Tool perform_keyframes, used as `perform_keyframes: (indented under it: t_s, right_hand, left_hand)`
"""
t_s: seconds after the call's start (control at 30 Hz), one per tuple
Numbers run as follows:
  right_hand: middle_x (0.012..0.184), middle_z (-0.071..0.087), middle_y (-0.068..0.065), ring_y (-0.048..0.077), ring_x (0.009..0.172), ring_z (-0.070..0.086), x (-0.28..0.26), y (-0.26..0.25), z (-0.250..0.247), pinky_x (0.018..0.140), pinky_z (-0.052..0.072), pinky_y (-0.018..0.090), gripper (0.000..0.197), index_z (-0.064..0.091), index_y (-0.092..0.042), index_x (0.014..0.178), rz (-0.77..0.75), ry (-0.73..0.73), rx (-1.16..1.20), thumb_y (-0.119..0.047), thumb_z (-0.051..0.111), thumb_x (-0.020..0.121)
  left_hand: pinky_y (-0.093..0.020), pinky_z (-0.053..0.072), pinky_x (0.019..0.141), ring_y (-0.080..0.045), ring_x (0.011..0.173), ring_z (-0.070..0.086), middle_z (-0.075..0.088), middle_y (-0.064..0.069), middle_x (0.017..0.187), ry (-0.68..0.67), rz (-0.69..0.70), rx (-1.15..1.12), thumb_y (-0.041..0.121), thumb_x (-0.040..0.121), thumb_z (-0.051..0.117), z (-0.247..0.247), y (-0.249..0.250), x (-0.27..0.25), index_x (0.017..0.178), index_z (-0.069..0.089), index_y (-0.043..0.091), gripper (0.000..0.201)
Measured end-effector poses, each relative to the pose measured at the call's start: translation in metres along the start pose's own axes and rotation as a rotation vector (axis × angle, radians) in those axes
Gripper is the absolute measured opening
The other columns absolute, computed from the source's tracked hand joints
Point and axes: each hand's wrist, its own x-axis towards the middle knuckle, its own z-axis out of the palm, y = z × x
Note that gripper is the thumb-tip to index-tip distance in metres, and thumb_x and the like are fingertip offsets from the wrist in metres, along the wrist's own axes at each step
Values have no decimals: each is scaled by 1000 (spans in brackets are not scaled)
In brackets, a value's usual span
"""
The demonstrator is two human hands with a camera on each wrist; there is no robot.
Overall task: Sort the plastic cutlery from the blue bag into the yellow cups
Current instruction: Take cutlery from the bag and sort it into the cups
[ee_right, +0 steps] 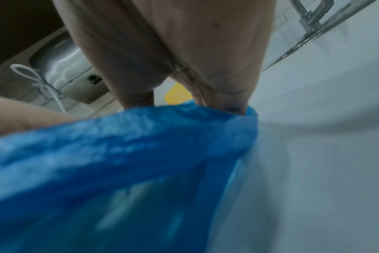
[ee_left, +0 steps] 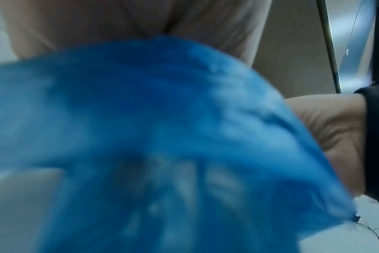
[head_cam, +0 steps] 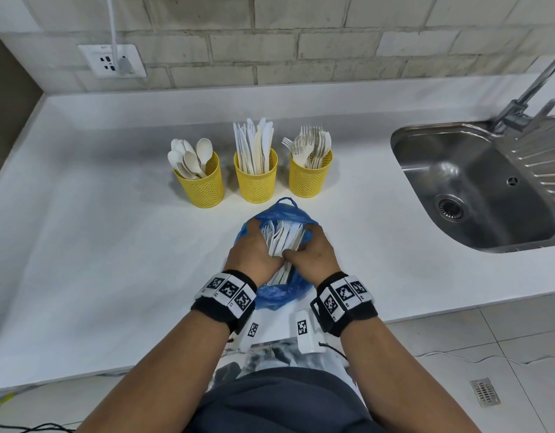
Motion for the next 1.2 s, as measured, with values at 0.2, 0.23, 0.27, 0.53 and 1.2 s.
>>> perform_keyframes:
  t_s: [0.2, 0.23, 0.27, 0.53, 1.2]
  right_hand:
    - [118, 64, 4, 26, 112, 65, -3, -2, 3, 99, 52, 40, 62, 45, -20, 134, -37, -18, 33, -7, 72, 80]
    - [114, 64, 2, 25, 109, 66, -4, -3, 2, 99, 53, 42, 61, 45, -23, 132, -41, -18, 38, -8, 71, 79]
    - [110, 65, 0, 25, 107, 66, -4, -4, 2, 98, 54, 44, 59, 45, -26, 128, -42, -18, 45, -9, 71, 79]
    - [82, 74, 3, 29, 76, 72, 4, -1, 3, 77, 61, 53, 26, 65, -20, 91, -110, -39, -9, -28, 67, 67]
    - [71, 64, 14, 26, 62, 68, -2, -6, -11, 70, 63, 43, 9, 57, -1, 87, 81, -113, 334, 7, 60, 92]
  left_hand:
    - [-27, 42, 87, -31, 119, 60, 61, -10, 132, -13, 11, -52, 13, 84, 71, -3, -2, 2, 150, 27, 14, 79]
    - [-27, 42, 88, -31, 120, 60, 61, -9, 133, -20, 18, -58, 14, 84, 71, -4, -2, 2, 150, 25, 14, 81]
    - [-27, 43, 90, -30, 121, 59, 61, -9, 133, -28, 25, -53, 16, 84, 72, -6, -3, 2, 152, 24, 15, 83]
    - [-25, 41, 84, -27, 111, 62, 65, -7, 123, -66, 0, -109, 15, 87, 69, -13, -9, 0, 153, 27, 18, 78]
    - [-26, 44, 87, -20, 108, 62, 62, 0, 122, -112, 44, -169, 21, 83, 75, -10, -9, 1, 152, 29, 24, 84]
